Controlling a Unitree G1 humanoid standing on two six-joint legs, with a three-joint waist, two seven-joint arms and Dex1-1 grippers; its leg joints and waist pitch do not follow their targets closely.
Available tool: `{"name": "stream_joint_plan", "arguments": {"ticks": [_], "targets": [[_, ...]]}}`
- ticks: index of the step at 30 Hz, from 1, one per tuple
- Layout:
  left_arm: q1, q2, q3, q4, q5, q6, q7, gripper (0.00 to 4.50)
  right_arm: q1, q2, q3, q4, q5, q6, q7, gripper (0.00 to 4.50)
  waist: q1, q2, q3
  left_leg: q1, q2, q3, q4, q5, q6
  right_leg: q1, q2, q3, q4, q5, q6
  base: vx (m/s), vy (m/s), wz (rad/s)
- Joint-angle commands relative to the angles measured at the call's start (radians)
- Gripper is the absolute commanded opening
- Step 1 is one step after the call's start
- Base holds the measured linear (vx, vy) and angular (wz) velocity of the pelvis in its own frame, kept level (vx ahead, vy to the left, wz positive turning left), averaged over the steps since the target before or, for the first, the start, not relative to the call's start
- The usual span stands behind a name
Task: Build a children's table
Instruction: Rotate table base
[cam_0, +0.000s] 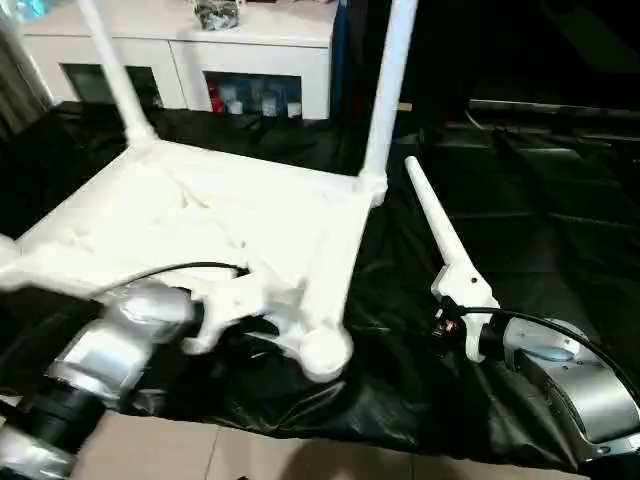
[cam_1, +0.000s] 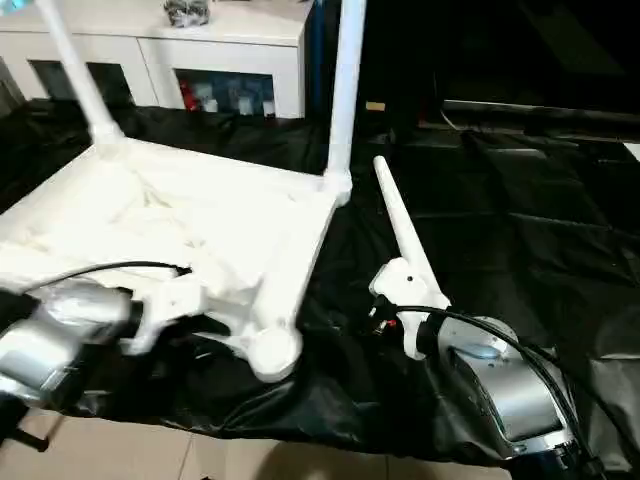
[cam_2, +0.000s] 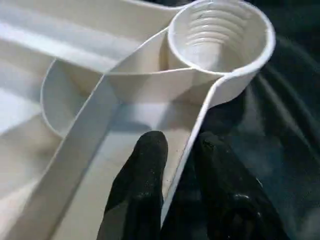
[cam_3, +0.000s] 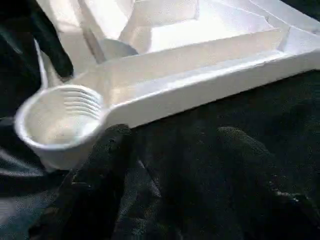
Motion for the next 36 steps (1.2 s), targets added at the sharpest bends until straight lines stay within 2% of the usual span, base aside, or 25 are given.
{"name": "stream_joint_plan", "arguments": {"ticks": [1, 6, 9, 12, 13, 14, 15, 17, 19, 20, 21, 23, 25, 27, 29, 32, 33, 36], "targets": [[0.012, -0.013, 0.024, 0.008, 0.031, 0.047, 0.092, 0.85, -0.01, 0.002, -0.009, -0.009, -0.017, 0.001, -0.022, 2.97, 0.01, -0.001, -0.061, 0.002, 0.036, -0.006, -0.066, -0.144, 0.025, 0.058, -0.064, 0.03, -0.066, -0.091, -0.238, 0.0, 0.0, 0.0], [-0.001, -0.082, 0.046, 0.003, 0.031, 0.058, 0.175, 0.67, -0.038, 0.02, -0.022, 0.027, -0.04, 0.005, -0.077, 2.97, 0.009, -0.002, -0.062, 0.0, 0.033, -0.006, -0.064, -0.139, 0.024, 0.056, -0.063, 0.03, -0.069, -0.121, -0.229, 0.0, 0.0, 0.0], [-0.017, -0.129, 0.049, 0.011, 0.054, 0.048, 0.249, 0.49, -0.057, 0.036, -0.038, 0.052, -0.054, 0.016, -0.126, 2.97, 0.009, -0.002, -0.063, 0.002, 0.033, -0.005, -0.062, -0.141, 0.027, 0.054, -0.061, 0.03, -0.069, -0.107, -0.232, 0.0, 0.0, 0.0], [-0.024, -0.147, 0.051, 0.051, 0.059, -0.066, 0.282, 0.31, -0.076, 0.062, -0.074, 0.067, -0.034, 0.042, -0.176, 2.97, 0.012, -0.002, -0.066, -0.002, 0.031, -0.006, -0.06, -0.119, 0.034, 0.057, -0.059, 0.03, -0.065, -0.069, -0.229, 0.0, 0.0, 0.0], [-0.025, -0.148, 0.051, 0.053, 0.058, -0.073, 0.284, 0.24, -0.077, 0.064, -0.076, 0.068, -0.034, 0.044, -0.18, 2.97, 0.014, -0.002, -0.067, -0.002, 0.03, -0.007, -0.059, -0.111, 0.034, 0.057, -0.06, 0.029, -0.065, -0.059, -0.228, 0.0, 0.0, 0.0], [-0.026, -0.152, 0.053, 0.067, 0.056, -0.132, 0.286, 0.19, -0.091, 0.075, -0.095, 0.076, -0.032, 0.069, -0.212, 2.97, 0.013, 0.004, -0.067, -0.001, 0.031, -0.007, -0.06, -0.113, 0.033, 0.056, -0.059, 0.029, -0.063, -0.048, -0.229, 0.0, 0.0, 0.0], [-0.032, -0.153, 0.051, 0.092, 0.067, -0.194, 0.299, 0.13, -0.114, 0.093, -0.127, 0.093, -0.025, 0.102, -0.258, 2.97, 0.011, 0.001, -0.066, -0.002, 0.029, -0.007, -0.06, -0.112, 0.034, 0.056, -0.057, 0.029, -0.066, -0.046, -0.227, 0.0, 0.0, 0.0], [-0.039, -0.151, 0.049, 0.112, 0.077, -0.227, 0.307, 0.13, -0.132, 0.106, -0.151, 0.108, -0.015, 0.12, -0.286, 2.97, 0.011, 0.001, -0.069, 0.001, 0.03, -0.007, -0.06, -0.114, 0.027, 0.056, -0.058, 0.029, -0.063, -0.042, -0.23, 0.0, 0.0, 0.0], [-0.045, -0.149, 0.055, 0.122, 0.055, -0.233, 0.277, 0.13, -0.149, 0.118, -0.17, 0.118, -0.008, 0.129, -0.308, 2.97, 0.014, 0.01, -0.071, 0.005, 0.032, -0.005, -0.057, -0.101, 0.02, 0.054, -0.057, 0.03, -0.056, 0.024, -0.239, 0.0, 0.0, 0.0], [-0.049, -0.15, 0.069, 0.123, 0.026, -0.23, 0.244, 0.54, -0.165, 0.128, -0.186, 0.125, 0.0, 0.137, -0.327, 3.22, 0.015, 0.008, -0.071, 0.005, 0.031, -0.005, -0.058, -0.1, 0.018, 0.054, -0.057, 0.029, -0.054, 0.03, -0.242, 0.0, 0.0, 0.0], [-0.051, -0.153, 0.086, 0.118, 0.0, -0.231, 0.225, 0.65, -0.179, 0.137, -0.201, 0.131, 0.01, 0.144, -0.341, 3.28, 0.015, 0.007, -0.071, 0.004, 0.029, -0.004, -0.058, -0.101, 0.014, 0.055, -0.058, 0.029, -0.053, 0.031, -0.248, 0.0, 0.0, 0.0], [-0.052, -0.156, 0.099, 0.111, -0.017, -0.231, 0.215, 0.67, -0.191, 0.141, -0.21, 0.137, 0.015, 0.152, -0.349, 3.42, 0.018, 0.007, -0.069, 0.005, 0.03, -0.004, -0.059, -0.117, 0.007, 0.056, -0.06, 0.03, -0.054, 0.013, -0.254, 0.0, 0.0, 0.0], [-0.059, -0.152, 0.106, 0.133, -0.045, -0.308, 0.19, 0.87, -0.228, 0.148, -0.23, 0.166, 0.004, 0.172, -0.384, 3.66, 0.021, 0.004, -0.066, 0.007, 0.03, -0.003, -0.061, -0.14, 0.001, 0.053, -0.059, 0.029, -0.059, -0.037, -0.245, 0.0, 0.0, 0.0], [-0.062, -0.146, 0.097, 0.156, -0.041, -0.348, 0.182, 1.0, -0.248, 0.149, -0.237, 0.191, -0.008, 0.174, -0.404, 3.72, 0.023, 0.005, -0.065, 0.008, 0.03, -0.003, -0.062, -0.153, -0.009, 0.052, -0.06, 0.03, -0.06, -0.072, -0.236, 0.0, 0.0, 0.0], [-0.062, -0.141, 0.09, 0.163, -0.035, -0.363, 0.17, 1.19, -0.258, 0.149, -0.239, 0.205, -0.012, 0.176, -0.41, 3.99, 0.025, 0.004, -0.066, 0.008, 0.031, -0.002, -0.062, -0.152, -0.013, 0.052, -0.061, 0.031, -0.06, -0.076, -0.227, 0.0, 0.0, 0.0], [-0.058, -0.136, 0.087, 0.164, -0.031, -0.348, 0.15, 1.4, -0.269, 0.144, -0.239, 0.22, -0.016, 0.193, -0.416, 4.12, 0.029, 0.005, -0.07, 0.007, 0.03, -0.001, -0.061, -0.121, -0.017, 0.052, -0.06, 0.032, -0.055, -0.035, -0.216, 0.0, 0.0, 0.0], [-0.056, -0.133, 0.088, 0.156, -0.024, -0.331, 0.157, 1.52, -0.277, 0.139, -0.241, 0.232, -0.016, 0.229, -0.427, 4.27, 0.03, 0.006, -0.07, 0.007, 0.03, -0.001, -0.06, -0.114, -0.017, 0.053, -0.059, 0.031, -0.053, -0.023, -0.218, 0.0, 0.0, 0.0], [-0.048, -0.128, 0.1, 0.09, -0.068, -0.211, 0.14, 1.81, -0.299, 0.116, -0.236, 0.263, -0.015, 0.305, -0.424, 4.5, 0.031, 0.008, -0.069, 0.011, 0.031, -0.001, -0.061, -0.123, -0.025, 0.051, -0.059, 0.03, -0.053, -0.031, -0.23, 0.0, 0.0, 0.0]]}}
